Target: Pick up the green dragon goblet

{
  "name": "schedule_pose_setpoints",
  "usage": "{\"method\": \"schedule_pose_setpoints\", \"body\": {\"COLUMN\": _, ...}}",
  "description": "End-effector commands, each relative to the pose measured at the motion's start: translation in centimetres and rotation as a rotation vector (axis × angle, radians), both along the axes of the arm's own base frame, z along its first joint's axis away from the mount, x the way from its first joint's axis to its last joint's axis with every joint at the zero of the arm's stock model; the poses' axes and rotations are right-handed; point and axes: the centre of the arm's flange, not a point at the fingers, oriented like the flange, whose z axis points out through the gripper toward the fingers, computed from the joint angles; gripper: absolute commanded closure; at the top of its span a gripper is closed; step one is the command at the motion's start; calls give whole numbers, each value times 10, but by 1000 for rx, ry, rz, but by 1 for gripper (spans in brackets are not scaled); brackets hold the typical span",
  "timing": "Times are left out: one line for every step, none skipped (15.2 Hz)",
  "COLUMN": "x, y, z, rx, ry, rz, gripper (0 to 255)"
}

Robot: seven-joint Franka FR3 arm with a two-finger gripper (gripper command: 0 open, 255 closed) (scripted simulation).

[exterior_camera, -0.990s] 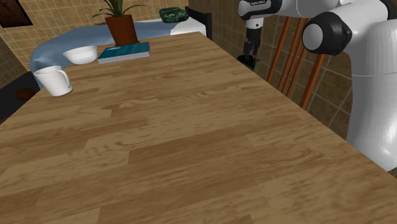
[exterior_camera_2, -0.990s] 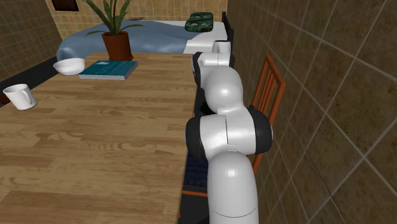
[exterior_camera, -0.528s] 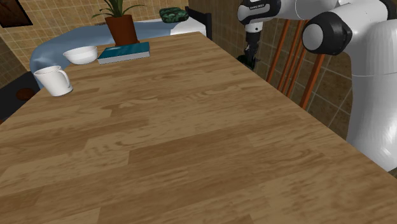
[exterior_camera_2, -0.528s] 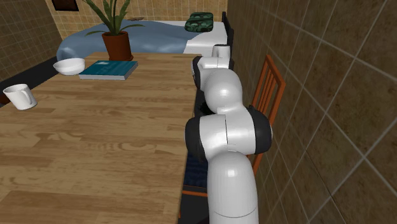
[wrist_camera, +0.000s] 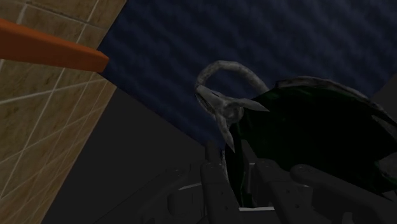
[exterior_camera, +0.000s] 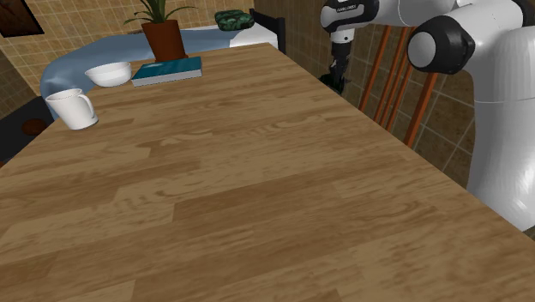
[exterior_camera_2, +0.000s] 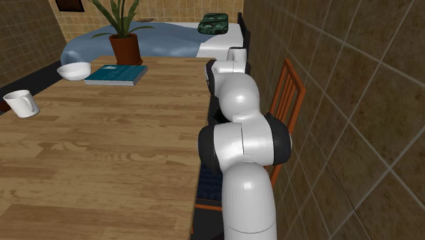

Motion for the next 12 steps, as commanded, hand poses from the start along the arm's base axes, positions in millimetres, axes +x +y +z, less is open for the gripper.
{"method": "schedule_pose_setpoints", "body": {"x": 0, "y": 0, "z": 8, "rx": 0, "ry": 0, "rz": 0, "gripper": 255}}
{"method": "schedule_pose_setpoints", "body": {"x": 0, "y": 0, "z": 13, "rx": 0, "ry": 0, "rz": 0, "gripper": 255}}
{"method": "schedule_pose_setpoints", "body": {"x": 0, "y": 0, "z": 18, "rx": 0, "ry": 0, "rz": 0, "gripper": 255}}
{"method": "schedule_pose_setpoints", "body": {"x": 0, "y": 0, "z": 24, "rx": 0, "ry": 0, "rz": 0, "gripper": 255}}
{"method": "schedule_pose_setpoints", "body": {"x": 0, "y": 0, "z": 29, "rx": 0, "ry": 0, "rz": 0, "gripper": 255}}
{"method": "schedule_pose_setpoints", "body": {"x": 0, "y": 0, "z": 34, "rx": 0, "ry": 0, "rz": 0, "gripper": 255}}
{"method": "schedule_pose_setpoints", "body": {"x": 0, "y": 0, "z": 40, "rx": 0, "ry": 0, "rz": 0, "gripper": 255}}
{"method": "schedule_pose_setpoints", "body": {"x": 0, "y": 0, "z": 45, "rx": 0, "ry": 0, "rz": 0, "gripper": 255}}
{"method": "schedule_pose_setpoints", "body": {"x": 0, "y": 0, "z": 50, "rx": 0, "ry": 0, "rz": 0, "gripper": 255}}
{"method": "schedule_pose_setpoints", "body": {"x": 0, "y": 0, "z": 55, "rx": 0, "ry": 0, "rz": 0, "gripper": 255}}
{"method": "schedule_pose_setpoints", "body": {"x": 0, "y": 0, "z": 61, "rx": 0, "ry": 0, "rz": 0, "gripper": 255}}
{"method": "schedule_pose_setpoints", "body": {"x": 0, "y": 0, "z": 66, "rx": 0, "ry": 0, "rz": 0, "gripper": 255}}
